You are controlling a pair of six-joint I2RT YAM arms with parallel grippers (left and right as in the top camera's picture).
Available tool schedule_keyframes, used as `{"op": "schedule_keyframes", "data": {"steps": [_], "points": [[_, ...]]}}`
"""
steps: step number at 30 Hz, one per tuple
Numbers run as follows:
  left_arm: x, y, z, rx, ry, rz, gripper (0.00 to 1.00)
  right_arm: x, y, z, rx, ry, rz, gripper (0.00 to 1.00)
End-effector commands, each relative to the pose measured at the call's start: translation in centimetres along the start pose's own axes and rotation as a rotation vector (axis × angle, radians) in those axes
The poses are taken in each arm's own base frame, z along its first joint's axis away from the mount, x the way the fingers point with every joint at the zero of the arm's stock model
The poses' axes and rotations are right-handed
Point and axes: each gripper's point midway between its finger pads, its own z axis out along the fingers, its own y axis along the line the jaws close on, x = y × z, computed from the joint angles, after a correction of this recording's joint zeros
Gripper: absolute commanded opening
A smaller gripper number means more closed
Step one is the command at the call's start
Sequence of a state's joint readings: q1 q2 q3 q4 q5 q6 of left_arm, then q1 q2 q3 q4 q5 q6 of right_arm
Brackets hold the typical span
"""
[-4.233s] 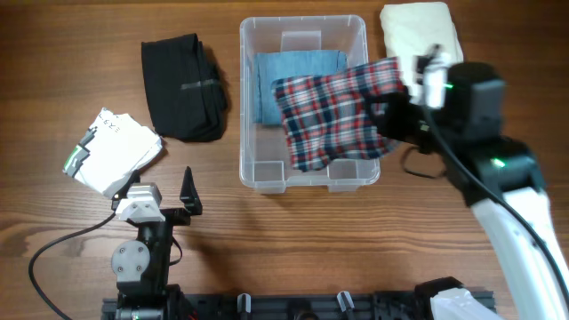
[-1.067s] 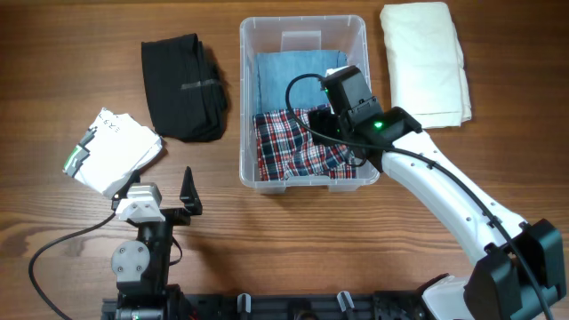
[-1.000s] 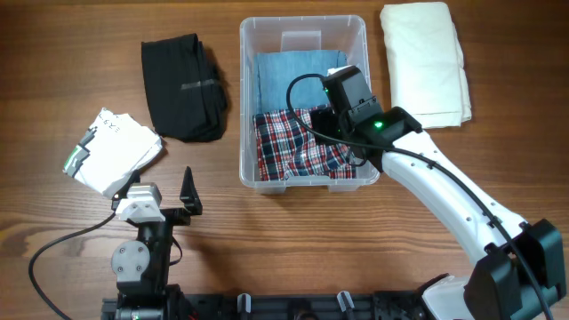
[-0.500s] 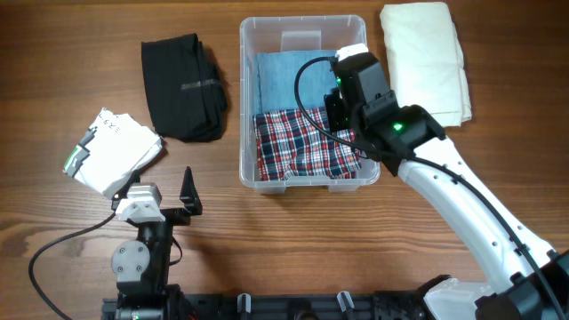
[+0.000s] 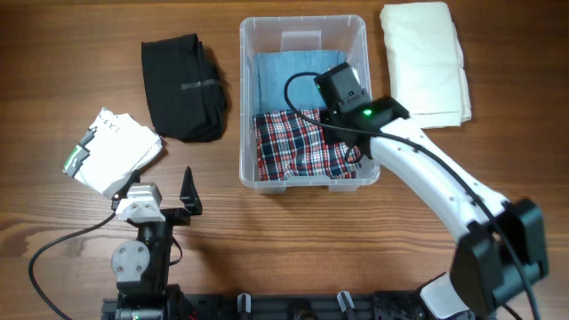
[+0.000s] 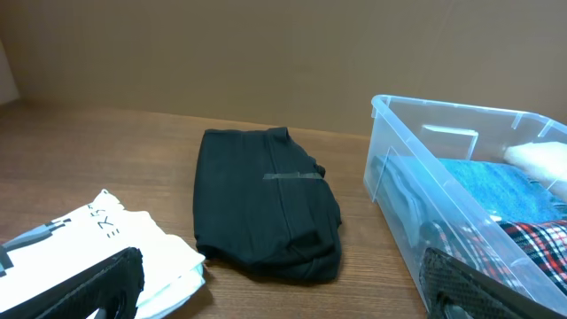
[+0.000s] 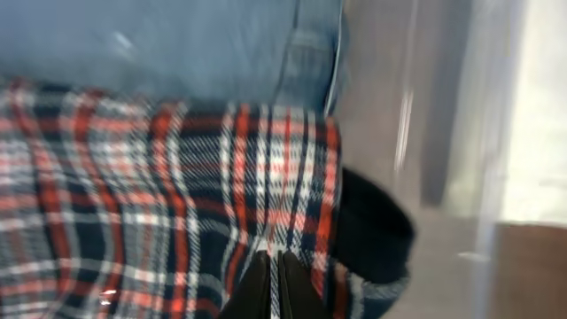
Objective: Pack container
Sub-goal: 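Press and smooth the plaid shirt flat in the bin's lower half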
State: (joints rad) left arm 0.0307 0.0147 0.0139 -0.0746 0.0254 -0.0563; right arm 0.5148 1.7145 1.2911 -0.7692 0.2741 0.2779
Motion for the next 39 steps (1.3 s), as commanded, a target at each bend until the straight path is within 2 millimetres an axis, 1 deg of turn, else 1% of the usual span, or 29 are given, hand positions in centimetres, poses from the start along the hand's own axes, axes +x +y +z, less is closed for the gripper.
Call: {"op": "schedule_keyframes", "data": {"steps": [1,5,7,9,11,13,15,17,19,23,24,26,30,31,33,36,38,39], "points": [[0.3,-0.3,0.0,0.014,0.004,0.020,1.00,1.6,0.2,2.4,0.039,0.082,0.065,0.04],[0.3,-0.3,0.0,0.014,0.004,0.020,1.00,4.3,1.8,5.5,-0.002,0.210,0.039,0.04],[0.3,-0.3,0.0,0.014,0.004,0.020,1.00,5.3,2.4,6.6,-0.018,0.256,0.033,0.04],[0.3,-0.3,0.0,0.014,0.004,0.020,1.00,6.0,2.7,7.2,-0.030,0.287,0.026,0.04],[0.3,-0.3,0.0,0.014,0.004,0.020,1.00,6.1,2.6,7.0,-0.028,0.292,0.026,0.04],[0.3,-0.3,0.0,0.014,0.003,0.020,1.00,5.4,2.6,6.2,-0.035,0.271,0.030,0.05],[0.3,-0.3,0.0,0.014,0.004,0.020,1.00,4.3,2.5,4.9,-0.047,0.235,0.038,0.04],[0.3,-0.3,0.0,0.014,0.004,0.020,1.00,2.5,2.4,2.9,-0.069,0.168,0.054,0.04],[0.3,-0.3,0.0,0.014,0.004,0.020,1.00,0.2,2.3,0.0,-0.103,0.069,0.077,0.04],[0.3,-0.3,0.0,0.014,0.004,0.020,1.00,-3.0,1.8,-4.0,-0.143,-0.095,0.108,0.04],[0.3,-0.3,0.0,0.014,0.004,0.020,1.00,-3.5,1.5,-4.4,-0.135,-0.121,0.108,0.04],[0.3,-0.3,0.0,0.014,0.004,0.020,1.00,-3.9,0.9,-4.4,-0.100,-0.145,0.102,0.04],[0.3,-0.3,0.0,0.014,0.004,0.020,1.00,-3.5,0.2,-2.7,-0.040,-0.134,0.102,0.04],[0.3,-0.3,0.0,0.014,0.004,0.020,1.00,-3.2,0.0,-1.8,-0.024,-0.116,0.101,0.04],[0.3,-0.3,0.0,0.014,0.004,0.020,1.00,-2.3,-0.3,0.6,0.012,-0.058,0.099,0.04],[0.3,-0.3,0.0,0.014,0.004,0.020,1.00,-1.0,-0.7,3.1,0.040,0.012,0.120,0.04],[0.3,-0.3,0.0,0.014,0.004,0.020,1.00,0.5,-1.1,5.2,0.069,0.083,0.141,0.04],[0.3,-0.3,0.0,0.014,0.004,0.020,1.00,1.2,-1.2,6.1,0.081,0.115,0.137,0.07]]}}
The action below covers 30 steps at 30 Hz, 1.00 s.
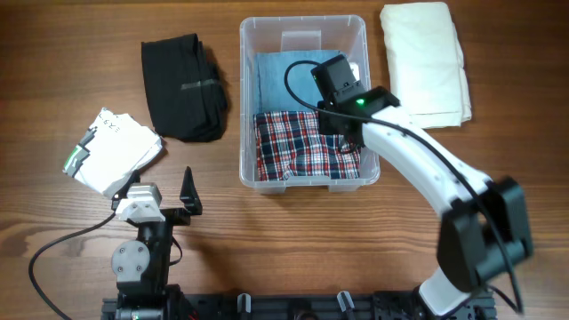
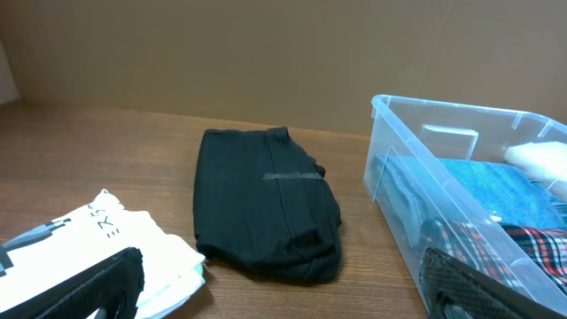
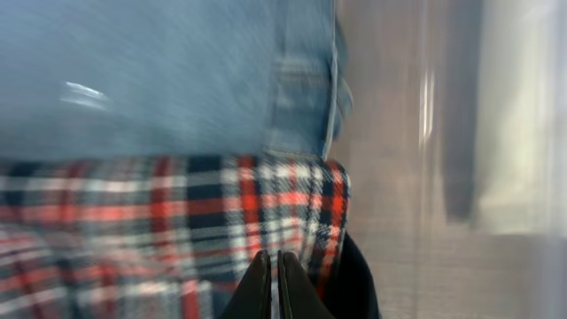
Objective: Pack container
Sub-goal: 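Press and smooth the plaid shirt flat in the bin's lower half, then withdraw the right gripper from the bin to the right side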
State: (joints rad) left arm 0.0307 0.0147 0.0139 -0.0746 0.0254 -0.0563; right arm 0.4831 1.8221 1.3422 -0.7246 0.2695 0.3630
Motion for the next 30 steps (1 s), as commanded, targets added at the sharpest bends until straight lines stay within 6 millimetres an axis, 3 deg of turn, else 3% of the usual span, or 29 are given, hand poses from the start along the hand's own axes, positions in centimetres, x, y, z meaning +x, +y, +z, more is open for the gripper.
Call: {"op": "schedule_keyframes", "data": {"steps": [1,5,8,12,14,18,21,25,27,30], "points": [[0.3,-0.3,0.0,0.014,0.004,0.020,1.00,3.2,-1.5,4.2,0.088,0.133,0.020,0.10],[0.3,-0.3,0.0,0.014,0.004,0.020,1.00,4.7,-1.5,6.1,0.102,0.195,-0.038,0.15],[0.3,-0.3,0.0,0.014,0.004,0.020,1.00,3.6,-1.0,4.9,0.081,0.162,-0.096,0.15],[0.3,-0.3,0.0,0.014,0.004,0.020,1.00,0.0,0.6,0.3,-0.036,0.039,-0.070,0.19],[0.3,-0.3,0.0,0.014,0.004,0.020,1.00,-1.8,1.5,-3.0,-0.133,-0.032,-0.044,0.20],[0.3,-0.3,0.0,0.014,0.004,0.020,1.00,-4.2,0.5,-10.1,-0.204,-0.189,0.045,0.28],[0.3,-0.3,0.0,0.014,0.004,0.020,1.00,-5.0,-2.5,-14.0,-0.196,-0.271,0.153,0.30],[0.3,-0.3,0.0,0.014,0.004,0.020,1.00,-4.7,-9.5,-16.4,-0.100,-0.313,0.305,0.31],[0.3,-0.3,0.0,0.014,0.004,0.020,1.00,-3.8,-13.5,-16.7,-0.036,-0.298,0.382,0.43],[0.3,-0.3,0.0,0.014,0.004,0.020,1.00,-1.9,-19.0,-16.5,0.061,-0.250,0.505,0.79]]}}
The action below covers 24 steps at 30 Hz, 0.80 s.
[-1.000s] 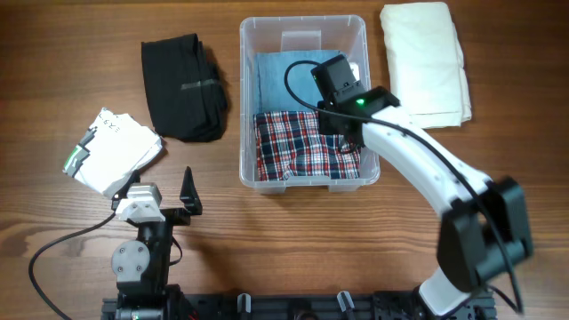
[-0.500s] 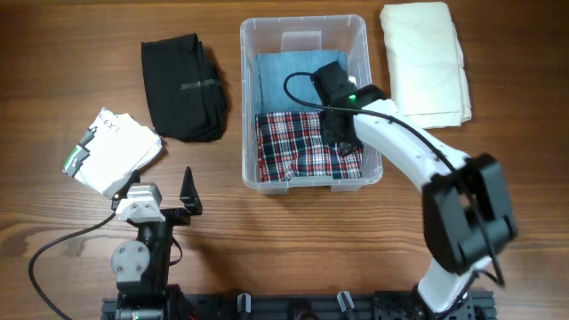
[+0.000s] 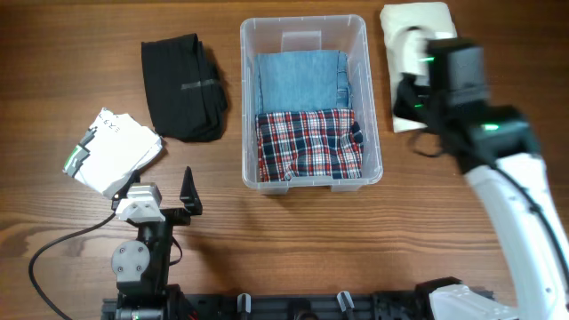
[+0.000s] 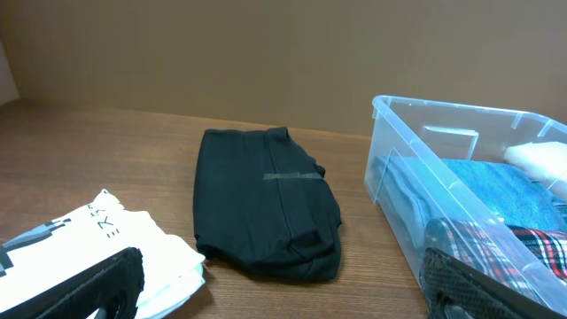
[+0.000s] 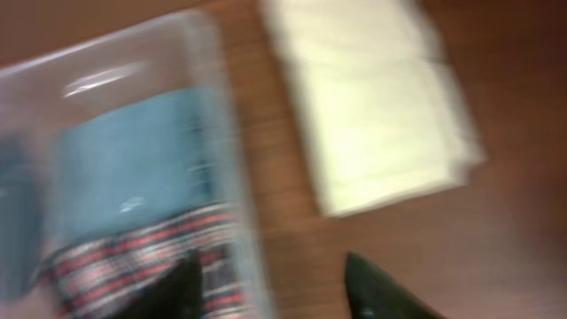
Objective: Pack container
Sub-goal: 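Withdraw the right gripper from the bin to the right side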
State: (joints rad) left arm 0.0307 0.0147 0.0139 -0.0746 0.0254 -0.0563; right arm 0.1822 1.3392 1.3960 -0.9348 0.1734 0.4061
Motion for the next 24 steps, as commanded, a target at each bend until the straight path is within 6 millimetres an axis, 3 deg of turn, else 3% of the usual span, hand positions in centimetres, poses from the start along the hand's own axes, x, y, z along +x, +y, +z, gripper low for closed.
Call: {"op": "schedule_keyframes", "data": {"steps": [1,3,8,24], "points": [[0.3,-0.3,0.0,0.014,0.004,0.020,1.00,-0.9,-7.4,-0.7,0.156,-0.001,0.155,0.85],[0.3,-0.3,0.0,0.014,0.004,0.020,1.00,-0.4,-10.5,-0.6,0.223,0.027,0.219,1.00],[0.3,-0.3,0.0,0.014,0.004,0.020,1.00,0.2,-14.5,-0.5,0.305,0.057,0.307,1.00],[0.3,-0.3,0.0,0.014,0.004,0.020,1.00,0.2,-14.8,-0.6,0.311,0.057,0.314,1.00]]}}
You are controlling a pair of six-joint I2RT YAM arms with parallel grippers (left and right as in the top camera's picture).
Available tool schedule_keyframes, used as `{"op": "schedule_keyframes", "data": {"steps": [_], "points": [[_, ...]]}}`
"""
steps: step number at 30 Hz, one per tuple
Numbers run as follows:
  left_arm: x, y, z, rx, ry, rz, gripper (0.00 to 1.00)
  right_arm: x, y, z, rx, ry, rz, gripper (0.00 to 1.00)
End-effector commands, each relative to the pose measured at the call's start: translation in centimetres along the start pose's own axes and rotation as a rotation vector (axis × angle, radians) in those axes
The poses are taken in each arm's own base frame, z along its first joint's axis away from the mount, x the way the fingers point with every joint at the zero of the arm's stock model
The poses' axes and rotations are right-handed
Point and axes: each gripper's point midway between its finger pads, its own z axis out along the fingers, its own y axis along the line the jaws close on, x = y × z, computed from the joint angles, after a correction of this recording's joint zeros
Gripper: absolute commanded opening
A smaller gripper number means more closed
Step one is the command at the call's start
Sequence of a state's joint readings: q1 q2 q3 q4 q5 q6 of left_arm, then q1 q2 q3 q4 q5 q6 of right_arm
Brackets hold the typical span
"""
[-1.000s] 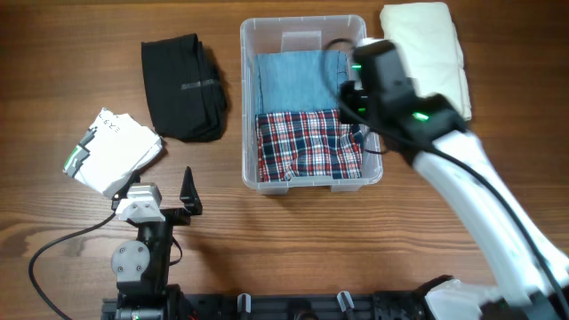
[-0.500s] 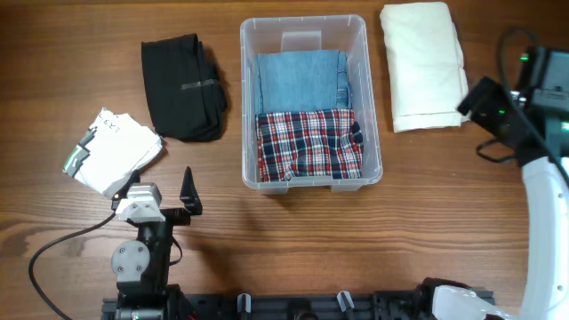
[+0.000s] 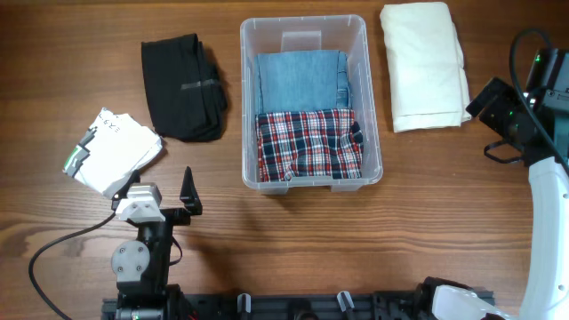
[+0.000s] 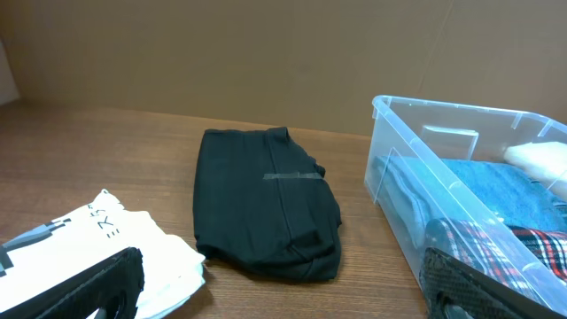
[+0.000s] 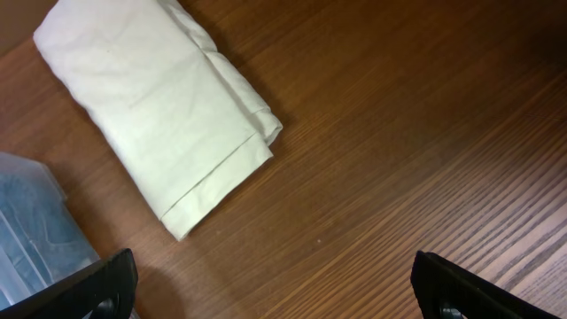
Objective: Pack container
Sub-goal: 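Withdraw the right gripper from the bin to the right side, then raise the left gripper and move it toward the black garment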
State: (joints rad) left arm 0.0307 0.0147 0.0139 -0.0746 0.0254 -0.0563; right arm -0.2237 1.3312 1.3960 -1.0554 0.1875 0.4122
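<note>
The clear plastic container (image 3: 242,107) stands at the table's middle back, holding a folded blue denim piece (image 3: 300,78) behind a folded plaid cloth (image 3: 307,144). A cream folded cloth (image 3: 424,64) (image 5: 155,106) lies just right of it. A black folded garment (image 3: 182,86) (image 4: 266,199) and a white printed garment (image 3: 111,151) lie to its left. My right gripper (image 3: 490,123) (image 5: 275,292) hangs open and empty over bare wood right of the cream cloth. My left gripper (image 3: 162,197) (image 4: 283,288) rests open and empty at the front left.
The container's near wall (image 4: 399,213) rises at the right of the left wrist view. Bare wooden tabletop (image 5: 381,177) spreads under the right gripper, with the table's right edge close by.
My right gripper has moved from beside the container, near the cream cloth's left part, to the far right of the table, and its fingers stand wider apart. The left arm has not moved.
My right gripper was shut, low in the container at the plaid cloth's right edge. Then it was shut at the seam between plaid and denim. Then it was out of the container, open, by the cream cloth. Now it is farther right; the plaid stays inside.
</note>
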Motion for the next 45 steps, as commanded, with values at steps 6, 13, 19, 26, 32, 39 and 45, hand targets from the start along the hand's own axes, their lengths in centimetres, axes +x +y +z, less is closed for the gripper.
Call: {"op": "schedule_keyframes", "data": {"steps": [6,13,19,26,32,39,45], "points": [[0.3,-0.3,0.0,0.014,0.004,0.020,1.00,0.0,-0.1,0.2,0.010,0.004,0.006,1.00],[0.3,-0.8,0.0,0.043,0.010,-0.152,1.00,0.0,-0.1,0.2,0.010,0.004,0.006,1.00],[-3.2,-3.1,-0.5,0.207,-0.075,-0.613,1.00,0.0,-0.1,0.2,0.010,0.004,0.006,1.00],[-5.2,-4.1,-1.4,0.214,0.020,-0.642,0.99,0.0,-0.1,0.2,0.010,0.004,0.007,1.00],[-9.6,-4.4,-0.2,0.142,0.145,-0.548,1.00,0.0,-0.1,0.2,0.010,0.004,0.006,1.00],[-11.1,-3.2,6.4,-0.075,0.580,-0.408,0.99,0.0,-0.1,0.2,0.010,0.004,0.006,1.00],[-14.6,-1.6,12.6,-0.183,0.720,-0.373,1.00,0.0,-0.1,0.2,0.010,0.004,0.006,1.00]]}}
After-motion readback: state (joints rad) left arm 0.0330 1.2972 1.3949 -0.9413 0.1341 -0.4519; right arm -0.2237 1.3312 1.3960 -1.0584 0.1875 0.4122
